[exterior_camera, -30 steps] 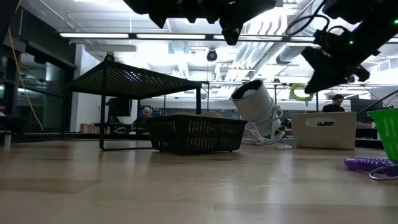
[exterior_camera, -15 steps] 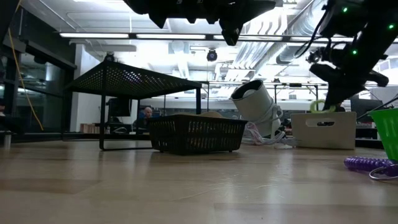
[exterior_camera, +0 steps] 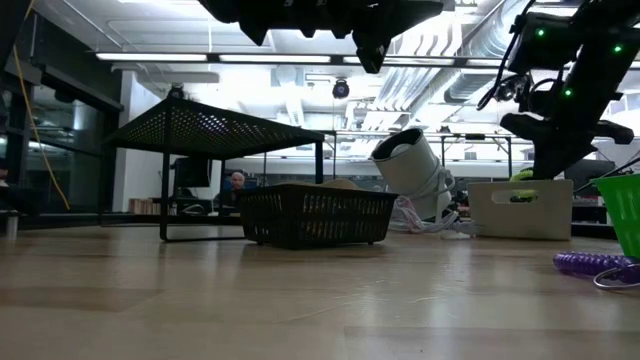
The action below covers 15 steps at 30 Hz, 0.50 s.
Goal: Pick & Place Office Desk Supplies
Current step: Put the bottom green spring keychain into the white bin
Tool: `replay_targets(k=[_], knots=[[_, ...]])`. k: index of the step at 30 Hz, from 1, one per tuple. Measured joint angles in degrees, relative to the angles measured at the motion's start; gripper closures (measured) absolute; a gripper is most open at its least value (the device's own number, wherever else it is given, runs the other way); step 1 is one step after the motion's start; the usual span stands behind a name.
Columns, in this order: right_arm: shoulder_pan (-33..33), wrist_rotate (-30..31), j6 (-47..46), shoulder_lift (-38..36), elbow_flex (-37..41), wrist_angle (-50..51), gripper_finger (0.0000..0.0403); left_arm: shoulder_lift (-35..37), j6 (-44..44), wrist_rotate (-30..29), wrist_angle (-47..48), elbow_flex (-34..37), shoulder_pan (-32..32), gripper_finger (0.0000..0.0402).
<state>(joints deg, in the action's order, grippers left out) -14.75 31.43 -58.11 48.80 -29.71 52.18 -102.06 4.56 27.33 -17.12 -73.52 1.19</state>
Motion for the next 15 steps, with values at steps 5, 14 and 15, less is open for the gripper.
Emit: replay_targets(k=[5, 14, 15], knots=[[-0.78, -1.01, 1.02, 0.02, 0.01, -0.02, 0.0374, 0.0, 0.04, 0.02, 0.0, 0.0, 0.0, 0.027], [-0.76, -1.4, 1.39, 0.02, 0.02, -0.06, 0.0311, 0.0, 0.15, 0.04, 0.0, 0.0, 0.0, 0.027], [-0.76, -1.39, 1.41, 0.02, 0.02, -0.04, 0.0307, 0.0, 0.15, 0.04, 0.0, 0.0, 0.0, 0.027]])
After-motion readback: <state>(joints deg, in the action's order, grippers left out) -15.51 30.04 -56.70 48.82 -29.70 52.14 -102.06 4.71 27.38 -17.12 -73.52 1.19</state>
